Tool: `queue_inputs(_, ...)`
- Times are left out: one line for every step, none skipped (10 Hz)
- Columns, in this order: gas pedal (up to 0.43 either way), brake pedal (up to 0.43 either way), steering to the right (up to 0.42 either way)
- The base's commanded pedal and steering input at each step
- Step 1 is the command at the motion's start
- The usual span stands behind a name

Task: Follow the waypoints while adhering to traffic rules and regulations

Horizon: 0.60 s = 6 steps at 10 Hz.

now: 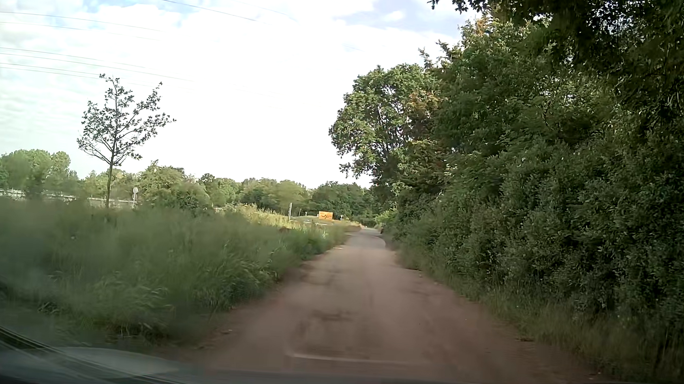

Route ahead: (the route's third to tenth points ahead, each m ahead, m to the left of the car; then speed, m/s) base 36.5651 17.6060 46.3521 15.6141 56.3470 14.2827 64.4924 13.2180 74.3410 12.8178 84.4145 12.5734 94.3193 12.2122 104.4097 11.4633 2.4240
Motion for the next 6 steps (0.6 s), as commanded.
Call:
queue_inputs(0.000,0.030,-0.031)
queue_inputs(0.000,0.030,-0.031)
queue_inputs(0.008,0.030,-0.031)
queue_inputs(0.020,0.030,-0.031)
queue_inputs(0.020,0.030,-0.031)
queue_inputs(0.028,0.030,-0.031)
